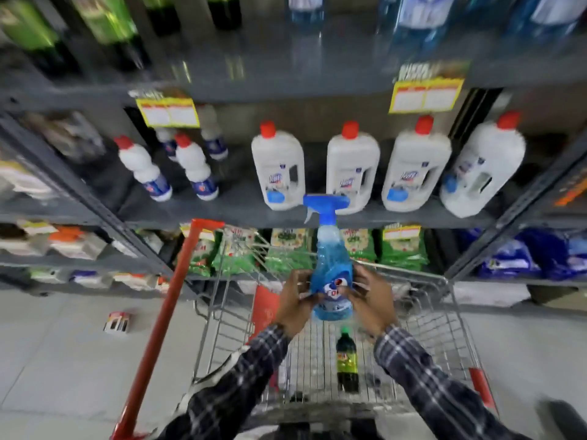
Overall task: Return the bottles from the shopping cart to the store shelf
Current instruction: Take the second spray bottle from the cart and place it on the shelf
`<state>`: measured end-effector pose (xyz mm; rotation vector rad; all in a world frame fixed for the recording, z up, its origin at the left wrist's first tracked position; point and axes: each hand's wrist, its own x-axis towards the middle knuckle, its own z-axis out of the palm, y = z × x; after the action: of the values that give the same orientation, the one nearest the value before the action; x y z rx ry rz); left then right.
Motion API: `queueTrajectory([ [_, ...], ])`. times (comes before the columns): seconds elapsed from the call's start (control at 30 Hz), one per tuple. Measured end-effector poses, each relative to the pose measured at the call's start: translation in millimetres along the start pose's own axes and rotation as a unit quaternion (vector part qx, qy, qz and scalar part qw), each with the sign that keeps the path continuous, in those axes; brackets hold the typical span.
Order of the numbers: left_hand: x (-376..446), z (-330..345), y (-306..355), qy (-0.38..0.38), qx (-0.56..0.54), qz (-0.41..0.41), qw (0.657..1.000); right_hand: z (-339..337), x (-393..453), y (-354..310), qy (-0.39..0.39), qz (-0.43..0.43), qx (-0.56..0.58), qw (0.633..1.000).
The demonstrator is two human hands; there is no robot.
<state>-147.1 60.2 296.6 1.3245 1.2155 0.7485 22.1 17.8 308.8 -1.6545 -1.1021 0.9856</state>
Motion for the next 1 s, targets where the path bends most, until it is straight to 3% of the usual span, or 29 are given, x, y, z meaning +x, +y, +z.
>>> queueTrajectory([
  [0.17, 10, -29, 109, 0.011, -0.018, 0.151, 0.988, -32, 20, -109, 0.025, -0.148, 0.021, 0.988],
  [0.43, 40, -78, 243, 0.055, -0.039, 0.279, 0.958, -48, 72, -247, 0.056, -0.307, 0.036, 0.949],
  [0.57, 63, -103, 287, 0.057, -0.058, 0.3, 0.951, -41, 108, -293, 0.038, -0.334, 0.066, 0.939],
  [0.77, 121, -130, 346, 0.061, -0.044, 0.326, 0.942, -34, 171, -349, 0.074, -0.359, 0.076, 0.927],
  [1.0, 194, -120, 375, 0.068, -0.041, 0.308, 0.948, -44, 230, -369, 0.113, -0.342, 0.068, 0.931],
])
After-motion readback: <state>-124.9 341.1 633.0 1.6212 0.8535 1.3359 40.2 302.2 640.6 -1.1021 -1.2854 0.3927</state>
